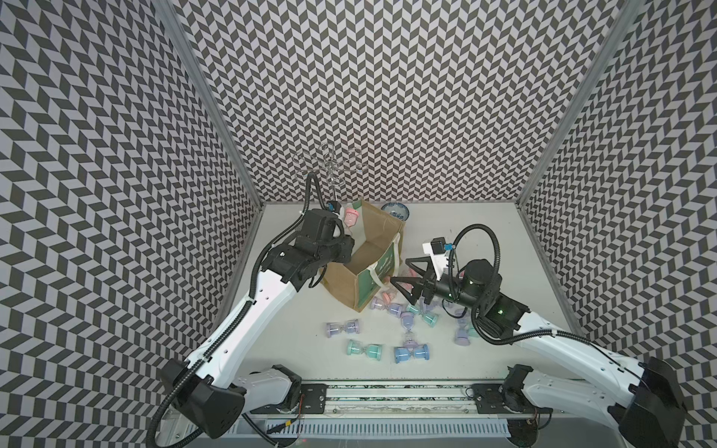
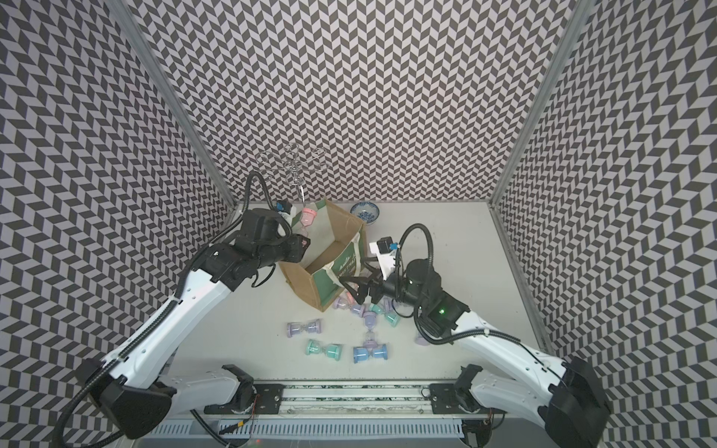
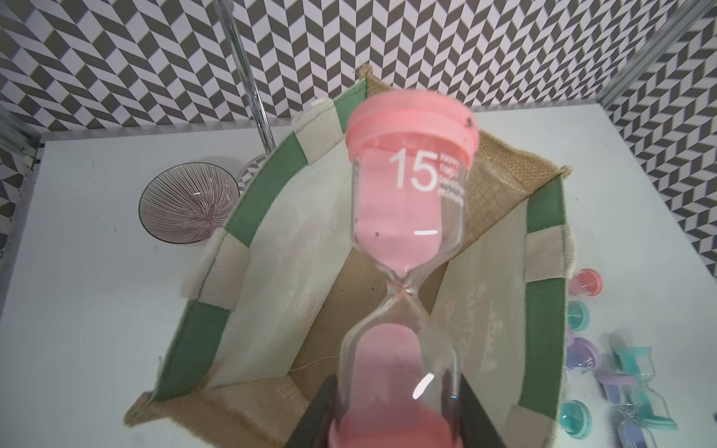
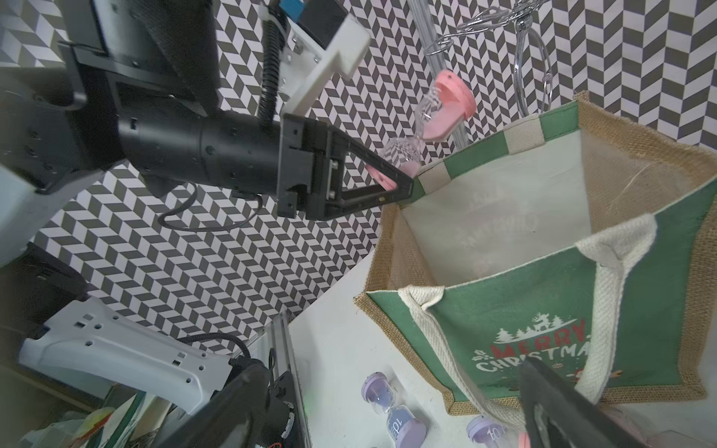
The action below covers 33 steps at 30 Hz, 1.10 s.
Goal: Put the hourglass into the canvas bag
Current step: Place the hourglass in the canvas bag.
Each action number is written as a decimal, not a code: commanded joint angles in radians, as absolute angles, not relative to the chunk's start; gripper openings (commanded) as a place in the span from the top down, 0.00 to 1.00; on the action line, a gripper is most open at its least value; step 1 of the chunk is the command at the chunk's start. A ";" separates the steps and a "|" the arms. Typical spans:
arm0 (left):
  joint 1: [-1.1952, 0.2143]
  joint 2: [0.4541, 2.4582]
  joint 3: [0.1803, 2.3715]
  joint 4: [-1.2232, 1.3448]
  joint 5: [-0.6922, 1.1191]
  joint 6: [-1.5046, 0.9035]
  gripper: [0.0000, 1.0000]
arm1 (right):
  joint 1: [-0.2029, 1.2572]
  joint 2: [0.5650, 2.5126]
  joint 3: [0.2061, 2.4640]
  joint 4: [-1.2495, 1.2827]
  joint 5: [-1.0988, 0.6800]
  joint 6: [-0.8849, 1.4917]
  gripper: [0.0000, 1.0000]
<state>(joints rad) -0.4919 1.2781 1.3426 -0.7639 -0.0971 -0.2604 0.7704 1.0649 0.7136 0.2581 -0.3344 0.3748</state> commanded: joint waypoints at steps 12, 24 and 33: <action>-0.522 1.645 1.553 -0.814 -0.203 -0.179 0.80 | 0.775 1.083 0.764 0.257 -0.244 0.363 0.01; -0.492 1.861 1.601 -0.790 -0.165 -0.129 0.81 | 0.775 1.124 0.759 0.264 -0.225 0.345 0.01; -0.471 1.950 1.588 -0.761 -0.140 -0.135 0.80 | 0.775 1.139 0.753 0.264 -0.224 0.349 0.01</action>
